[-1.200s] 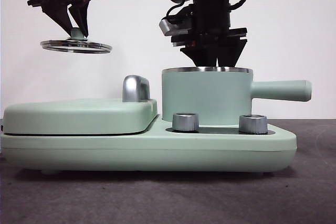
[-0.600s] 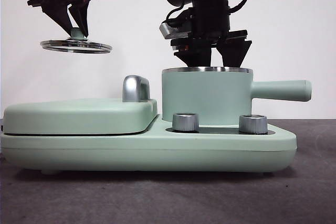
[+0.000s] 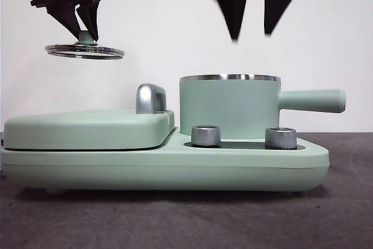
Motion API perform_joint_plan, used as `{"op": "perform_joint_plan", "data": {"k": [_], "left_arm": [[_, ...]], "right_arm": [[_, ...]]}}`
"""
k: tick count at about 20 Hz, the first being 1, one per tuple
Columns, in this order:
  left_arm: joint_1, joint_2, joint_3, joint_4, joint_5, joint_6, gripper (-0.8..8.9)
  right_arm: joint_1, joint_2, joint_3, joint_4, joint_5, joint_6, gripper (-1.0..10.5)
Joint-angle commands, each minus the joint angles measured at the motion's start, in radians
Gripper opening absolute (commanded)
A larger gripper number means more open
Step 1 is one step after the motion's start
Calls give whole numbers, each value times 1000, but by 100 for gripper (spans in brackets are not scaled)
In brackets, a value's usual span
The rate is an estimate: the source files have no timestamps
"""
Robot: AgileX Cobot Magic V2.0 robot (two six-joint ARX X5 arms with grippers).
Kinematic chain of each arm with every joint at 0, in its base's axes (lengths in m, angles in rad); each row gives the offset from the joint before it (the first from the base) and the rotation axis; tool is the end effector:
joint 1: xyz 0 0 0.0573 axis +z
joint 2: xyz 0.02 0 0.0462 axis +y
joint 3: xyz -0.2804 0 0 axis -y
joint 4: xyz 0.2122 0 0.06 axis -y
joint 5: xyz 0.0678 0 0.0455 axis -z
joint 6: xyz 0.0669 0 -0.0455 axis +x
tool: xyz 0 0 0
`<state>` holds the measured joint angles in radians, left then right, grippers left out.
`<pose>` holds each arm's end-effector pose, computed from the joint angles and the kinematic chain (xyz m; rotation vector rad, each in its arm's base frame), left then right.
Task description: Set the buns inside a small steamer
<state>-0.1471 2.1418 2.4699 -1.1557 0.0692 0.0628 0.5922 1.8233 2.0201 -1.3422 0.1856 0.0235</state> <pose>0.4387 -0.0697 0.3655 0.0912 0.8220 -0.2298 0.2903 0.1804 0.3537 -0.4161 1.0698 0.3481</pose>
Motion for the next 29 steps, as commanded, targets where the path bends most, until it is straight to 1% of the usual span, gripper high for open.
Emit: {"op": "perform_joint_plan", "data": {"k": [1,2,4,5,7,10,12,15,19,22,24,26,29], "left_arm": [[-14,19,40,19,2,-4,18],[-21,19,41,19,3,-4,18],[-33,19,41,19,3,-4,18],[-39,19,41,19,3,-4,18],[-53,19,41,18,3,-4,18],[-81,19,41,18,3,-4,19],[-106,19,40,14,3,-9,18],[-156,19,41,-6,2,-16,19],[-246,19,41,-30,2,-30,19],[-329,19,41,-37,3,-31,19],[-385,19,41,-40,2,-31,19],[-440,19,40,-47,2,-30,19],[-504,21,40,-39,3,-35,18]], "right_arm": [[6,-71,20,-78,-128,53,397],[6,-117,12,-77,-189,61,397],[10,-208,-17,-77,-248,72,397],[17,-266,-49,-77,-258,79,396],[30,-379,-136,-77,-260,87,397],[30,-581,-337,-63,-258,99,396],[30,-734,-503,33,-262,124,396],[30,-962,-749,204,-262,189,396],[30,-1196,-983,318,-264,209,396],[30,-1327,-1088,335,-264,201,396],[30,-1401,-1149,375,-264,201,396],[30,-1440,-1176,390,-264,201,396],[30,-1450,-1179,392,-263,202,396]]}}
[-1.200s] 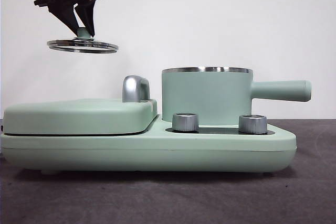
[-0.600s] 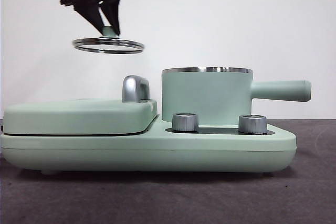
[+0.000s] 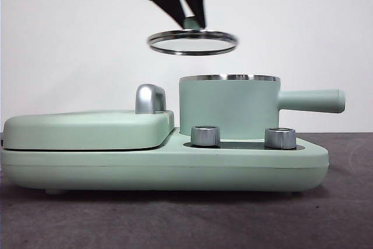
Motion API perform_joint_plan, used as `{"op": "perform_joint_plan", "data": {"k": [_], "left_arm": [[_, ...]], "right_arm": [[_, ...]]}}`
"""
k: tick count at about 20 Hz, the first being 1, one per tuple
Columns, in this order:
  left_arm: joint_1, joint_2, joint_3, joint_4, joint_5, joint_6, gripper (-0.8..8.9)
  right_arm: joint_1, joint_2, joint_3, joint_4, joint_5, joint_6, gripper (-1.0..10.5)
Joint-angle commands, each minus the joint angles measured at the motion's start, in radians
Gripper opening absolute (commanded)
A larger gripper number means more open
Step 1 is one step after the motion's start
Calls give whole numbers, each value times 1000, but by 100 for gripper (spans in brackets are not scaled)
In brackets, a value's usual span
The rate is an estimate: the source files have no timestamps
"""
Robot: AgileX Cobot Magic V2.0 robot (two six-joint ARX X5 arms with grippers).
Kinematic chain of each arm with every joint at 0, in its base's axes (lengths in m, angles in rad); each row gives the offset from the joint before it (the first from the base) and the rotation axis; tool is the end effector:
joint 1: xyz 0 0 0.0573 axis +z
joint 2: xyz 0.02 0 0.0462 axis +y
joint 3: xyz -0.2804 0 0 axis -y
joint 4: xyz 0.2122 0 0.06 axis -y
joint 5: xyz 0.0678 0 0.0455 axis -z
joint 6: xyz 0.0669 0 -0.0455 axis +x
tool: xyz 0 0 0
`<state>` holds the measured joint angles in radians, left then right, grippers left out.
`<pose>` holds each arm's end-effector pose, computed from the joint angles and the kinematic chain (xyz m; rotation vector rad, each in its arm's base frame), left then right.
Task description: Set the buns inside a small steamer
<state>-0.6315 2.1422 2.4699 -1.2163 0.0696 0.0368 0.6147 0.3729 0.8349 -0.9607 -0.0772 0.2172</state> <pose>0.3508 -0.2624 0.3600 0.2843 0.8591 -0.6701 0.0299 0.0274 0.2896 0.0694 0.5605 0.6198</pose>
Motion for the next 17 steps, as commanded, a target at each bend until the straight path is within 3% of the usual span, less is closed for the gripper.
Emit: {"op": "perform_joint_plan", "data": {"k": [1,17], "left_arm": [[-31,21,40,26,2,-22,18],[-105,35,-17,78,2,-82,16]], "right_arm": [[8,1,6,12,1,8,396],[8,1,6,26,6,6,396]]}}
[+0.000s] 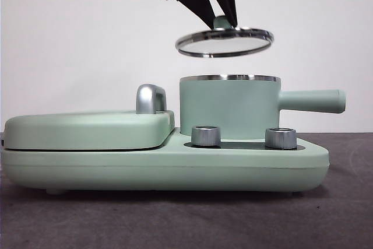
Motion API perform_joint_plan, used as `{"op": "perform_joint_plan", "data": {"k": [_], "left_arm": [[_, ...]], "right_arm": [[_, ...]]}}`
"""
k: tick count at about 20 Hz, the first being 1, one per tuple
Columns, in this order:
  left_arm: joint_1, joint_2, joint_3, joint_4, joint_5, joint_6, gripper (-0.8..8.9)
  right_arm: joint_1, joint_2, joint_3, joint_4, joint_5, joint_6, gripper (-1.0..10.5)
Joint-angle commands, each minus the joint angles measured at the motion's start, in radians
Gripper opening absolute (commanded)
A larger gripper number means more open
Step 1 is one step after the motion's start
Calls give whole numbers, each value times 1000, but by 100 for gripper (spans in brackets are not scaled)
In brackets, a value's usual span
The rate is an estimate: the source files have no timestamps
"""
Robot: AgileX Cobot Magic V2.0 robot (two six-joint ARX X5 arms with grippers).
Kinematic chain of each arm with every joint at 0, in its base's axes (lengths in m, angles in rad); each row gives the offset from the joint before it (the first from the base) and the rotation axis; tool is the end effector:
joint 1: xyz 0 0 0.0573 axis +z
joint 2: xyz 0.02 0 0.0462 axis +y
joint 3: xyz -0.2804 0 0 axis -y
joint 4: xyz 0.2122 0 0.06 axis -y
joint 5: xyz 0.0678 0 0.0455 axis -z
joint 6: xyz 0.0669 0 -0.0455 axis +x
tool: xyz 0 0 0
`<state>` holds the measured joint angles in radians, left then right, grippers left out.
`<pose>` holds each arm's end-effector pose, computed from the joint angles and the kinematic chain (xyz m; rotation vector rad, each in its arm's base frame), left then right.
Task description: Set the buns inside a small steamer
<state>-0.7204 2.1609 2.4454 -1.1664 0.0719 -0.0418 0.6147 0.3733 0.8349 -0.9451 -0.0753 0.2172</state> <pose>0.3338 -0.2994 0.3498 0.2508 0.8714 -0.7205 0.0308 0.0279 0.2915 0.0733 0.5455 0.6205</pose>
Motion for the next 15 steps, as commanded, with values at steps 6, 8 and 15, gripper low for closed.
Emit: {"op": "perform_joint_plan", "data": {"k": [6,8,15], "left_arm": [[-28,18,-31,67,-5,2,16],[-28,19,-47,63,-5,0,16],[-28,19,-85,81,-24,-3,16]], "right_arm": [[8,0,6,10,3,7,396],[8,0,6,10,4,6,396],[8,0,6,11,4,6,396]]}}
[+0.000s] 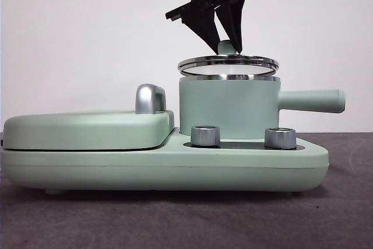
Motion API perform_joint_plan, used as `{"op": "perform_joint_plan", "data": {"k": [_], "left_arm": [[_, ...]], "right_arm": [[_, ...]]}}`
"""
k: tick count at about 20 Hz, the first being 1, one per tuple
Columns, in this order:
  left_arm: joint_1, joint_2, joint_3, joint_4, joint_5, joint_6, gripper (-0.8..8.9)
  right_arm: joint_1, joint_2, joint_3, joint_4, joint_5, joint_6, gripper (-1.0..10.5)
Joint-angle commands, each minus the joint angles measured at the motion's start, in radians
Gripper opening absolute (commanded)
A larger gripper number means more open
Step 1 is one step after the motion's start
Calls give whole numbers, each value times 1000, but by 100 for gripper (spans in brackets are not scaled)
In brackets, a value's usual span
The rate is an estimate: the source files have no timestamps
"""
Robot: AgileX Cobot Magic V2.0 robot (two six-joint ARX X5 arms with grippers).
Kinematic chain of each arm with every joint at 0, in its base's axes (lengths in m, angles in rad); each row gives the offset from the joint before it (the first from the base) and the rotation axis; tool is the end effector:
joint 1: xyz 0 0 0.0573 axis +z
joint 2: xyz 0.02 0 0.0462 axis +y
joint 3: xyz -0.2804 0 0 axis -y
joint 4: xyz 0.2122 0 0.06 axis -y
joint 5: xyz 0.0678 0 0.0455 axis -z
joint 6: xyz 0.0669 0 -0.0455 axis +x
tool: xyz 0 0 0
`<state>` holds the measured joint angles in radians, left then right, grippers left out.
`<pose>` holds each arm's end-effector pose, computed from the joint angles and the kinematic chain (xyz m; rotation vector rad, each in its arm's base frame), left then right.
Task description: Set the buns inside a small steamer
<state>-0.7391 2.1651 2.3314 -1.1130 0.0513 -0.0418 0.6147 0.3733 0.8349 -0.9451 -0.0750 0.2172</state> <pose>0.3340 -0.3090 0.3209 0.2902 0.9274 -0.7092 0.0308 0.0279 0.2915 0.0733 0.5454 0.6202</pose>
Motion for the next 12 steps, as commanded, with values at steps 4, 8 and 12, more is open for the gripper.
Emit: {"op": "perform_joint_plan", "data": {"k": [4,8,12], "left_arm": [[-8,21,29,29,-2,-14,16],[-25,56,29,42,-2,-20,16],[-27,74,29,29,-4,-20,16]], "right_arm": [[8,0,6,11,5,6,396],[8,0,6,10,18,7,396],[8,0,6,10,23,7,396]]}}
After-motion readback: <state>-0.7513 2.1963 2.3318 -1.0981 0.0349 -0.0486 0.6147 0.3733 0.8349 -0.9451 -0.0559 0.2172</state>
